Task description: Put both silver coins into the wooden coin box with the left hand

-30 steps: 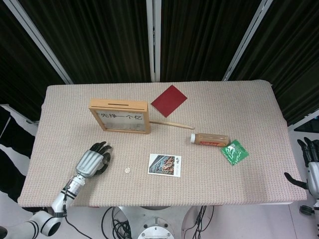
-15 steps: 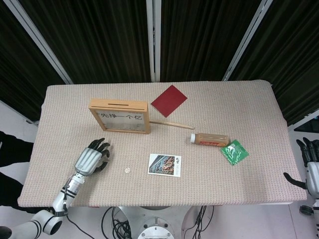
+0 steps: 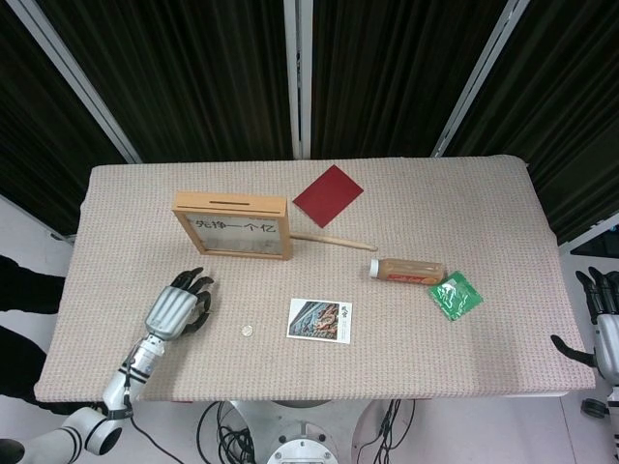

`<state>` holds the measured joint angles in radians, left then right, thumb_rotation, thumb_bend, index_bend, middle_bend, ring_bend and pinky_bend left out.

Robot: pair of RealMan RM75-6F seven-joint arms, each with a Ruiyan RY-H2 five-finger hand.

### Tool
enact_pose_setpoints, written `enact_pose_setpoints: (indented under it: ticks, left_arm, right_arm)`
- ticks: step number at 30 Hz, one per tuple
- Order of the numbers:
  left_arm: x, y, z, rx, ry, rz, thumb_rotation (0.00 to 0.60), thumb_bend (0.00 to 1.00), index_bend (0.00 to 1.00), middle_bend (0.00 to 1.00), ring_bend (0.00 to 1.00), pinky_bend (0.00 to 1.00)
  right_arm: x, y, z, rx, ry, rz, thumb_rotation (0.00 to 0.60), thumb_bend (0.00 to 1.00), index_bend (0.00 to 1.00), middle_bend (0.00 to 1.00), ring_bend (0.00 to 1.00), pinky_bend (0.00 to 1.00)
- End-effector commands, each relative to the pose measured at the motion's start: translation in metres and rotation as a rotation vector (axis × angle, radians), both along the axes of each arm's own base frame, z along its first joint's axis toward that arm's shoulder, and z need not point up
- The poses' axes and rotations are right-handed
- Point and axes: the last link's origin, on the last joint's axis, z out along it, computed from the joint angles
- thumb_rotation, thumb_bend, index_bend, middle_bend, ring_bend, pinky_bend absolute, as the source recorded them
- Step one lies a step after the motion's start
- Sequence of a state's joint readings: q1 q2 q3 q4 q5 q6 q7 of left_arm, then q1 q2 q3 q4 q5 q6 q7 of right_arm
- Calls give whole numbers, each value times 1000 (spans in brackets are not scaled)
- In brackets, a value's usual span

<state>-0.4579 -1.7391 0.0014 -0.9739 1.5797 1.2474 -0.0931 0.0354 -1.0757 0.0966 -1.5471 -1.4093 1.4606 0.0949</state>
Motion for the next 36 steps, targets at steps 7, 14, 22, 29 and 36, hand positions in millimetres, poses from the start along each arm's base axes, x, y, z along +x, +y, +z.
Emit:
enact_pose_setpoints:
  ticks: [7,14,22,29,36]
  left_arm:
    - [3,-1,17,35,-29,-4,600,434,610,252,75,166]
    - [9,-13,78,148,-81,-3,600,432,612,261,85,166]
    - [22,-9,155,317,-56,-9,600,432,618,267,93,168]
    - [67,29,211,350,-30,-72,600,436,620,266,93,167]
    - [120,68,216,218,-48,-66,600,435,616,266,93,166]
  right_arm:
    - [2,0,4,-19,-3,10,600,121,0,0,0,0]
    - [5,-2,6,-26,-3,23,600,121,0,0,0,0]
    - [12,-2,2,-16,-5,51,600,119,0,0,0,0]
    - [14,0,-3,-3,7,60,600,119,0,0,0,0]
    - [17,-1,-10,16,18,61,600,118,0,0,0,0]
